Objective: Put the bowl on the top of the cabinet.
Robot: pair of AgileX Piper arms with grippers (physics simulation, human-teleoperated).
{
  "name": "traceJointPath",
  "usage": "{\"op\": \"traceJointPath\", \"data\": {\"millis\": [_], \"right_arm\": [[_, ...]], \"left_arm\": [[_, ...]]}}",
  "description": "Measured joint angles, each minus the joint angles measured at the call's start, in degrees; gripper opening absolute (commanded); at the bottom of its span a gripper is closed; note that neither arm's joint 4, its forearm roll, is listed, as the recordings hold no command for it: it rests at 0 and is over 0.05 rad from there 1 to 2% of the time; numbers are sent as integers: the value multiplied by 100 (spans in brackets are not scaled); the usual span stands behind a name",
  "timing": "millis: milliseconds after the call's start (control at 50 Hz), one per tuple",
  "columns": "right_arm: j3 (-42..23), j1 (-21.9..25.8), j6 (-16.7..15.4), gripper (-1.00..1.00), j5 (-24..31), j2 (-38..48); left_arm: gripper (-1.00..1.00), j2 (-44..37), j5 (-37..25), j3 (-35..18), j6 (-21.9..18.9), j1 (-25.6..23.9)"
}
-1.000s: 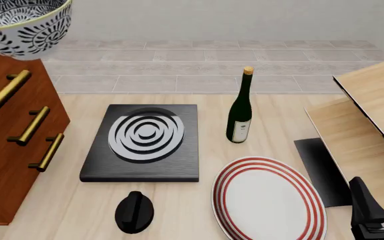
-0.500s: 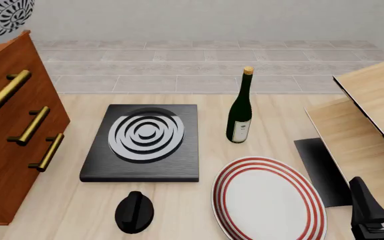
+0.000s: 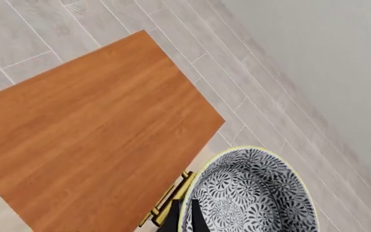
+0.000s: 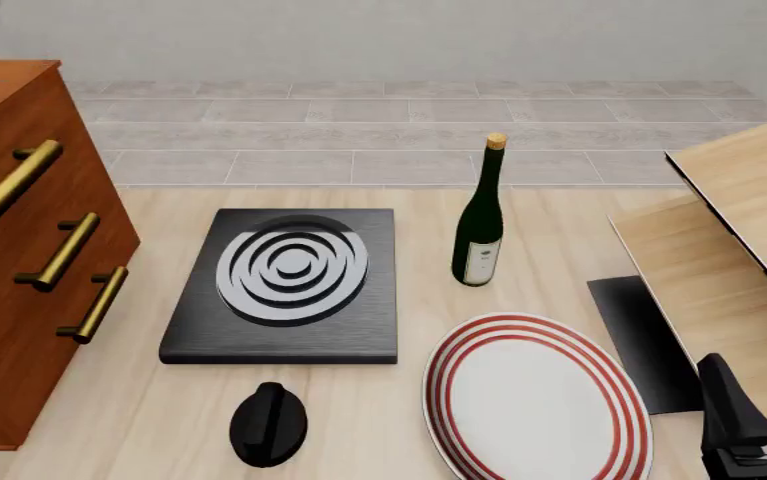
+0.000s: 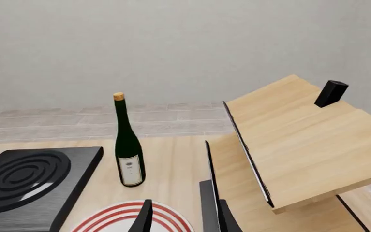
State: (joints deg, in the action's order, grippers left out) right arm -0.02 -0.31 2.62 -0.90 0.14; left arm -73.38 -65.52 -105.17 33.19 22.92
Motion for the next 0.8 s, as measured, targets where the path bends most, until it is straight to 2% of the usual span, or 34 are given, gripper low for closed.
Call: {"op": "traceJointPath", "data": {"millis": [480, 800], "right_arm": [[-3, 3, -5, 100, -19, 17], [-3, 3, 1, 100, -19, 26]], "left_arm": [[-100, -27, -33, -14, 163, 720], [-100, -10, 123, 258, 180, 1126]]}}
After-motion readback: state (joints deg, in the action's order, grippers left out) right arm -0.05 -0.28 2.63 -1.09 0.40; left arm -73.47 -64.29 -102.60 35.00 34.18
